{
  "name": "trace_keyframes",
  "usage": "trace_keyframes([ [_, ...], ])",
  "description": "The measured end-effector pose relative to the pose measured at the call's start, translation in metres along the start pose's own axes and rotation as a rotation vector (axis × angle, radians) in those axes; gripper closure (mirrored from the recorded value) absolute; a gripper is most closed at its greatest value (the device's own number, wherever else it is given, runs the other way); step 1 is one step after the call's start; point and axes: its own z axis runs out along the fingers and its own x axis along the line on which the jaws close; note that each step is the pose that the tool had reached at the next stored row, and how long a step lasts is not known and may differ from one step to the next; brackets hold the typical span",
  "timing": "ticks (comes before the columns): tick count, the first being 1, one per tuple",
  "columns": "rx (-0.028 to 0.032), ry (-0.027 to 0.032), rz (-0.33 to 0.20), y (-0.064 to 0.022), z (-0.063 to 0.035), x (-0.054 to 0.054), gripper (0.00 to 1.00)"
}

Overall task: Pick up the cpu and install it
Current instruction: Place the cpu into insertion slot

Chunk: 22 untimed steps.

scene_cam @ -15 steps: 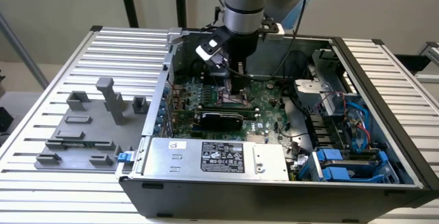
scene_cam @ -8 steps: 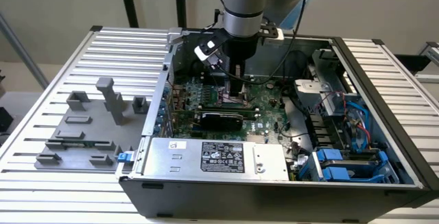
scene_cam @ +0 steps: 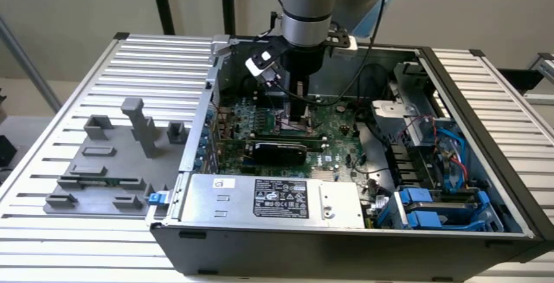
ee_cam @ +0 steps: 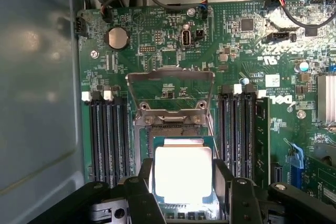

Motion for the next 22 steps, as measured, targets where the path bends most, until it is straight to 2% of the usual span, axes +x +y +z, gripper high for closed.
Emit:
trace_keyframes([
  [3, -0.0008, -0.0163, -0.006, -0.0002, 0.0022, 0.002, 0.45],
  [5, -0.0011, -0.0215, -0.006, -0.0004, 0.0053, 0.003, 0.45],
  [14, -0.0016, -0.0296, -0.007, -0.0024, 0.021, 0.012, 0.45],
  [22, -0.0018, -0.035, -0.007, -0.0028, 0.0296, 0.012, 0.45],
])
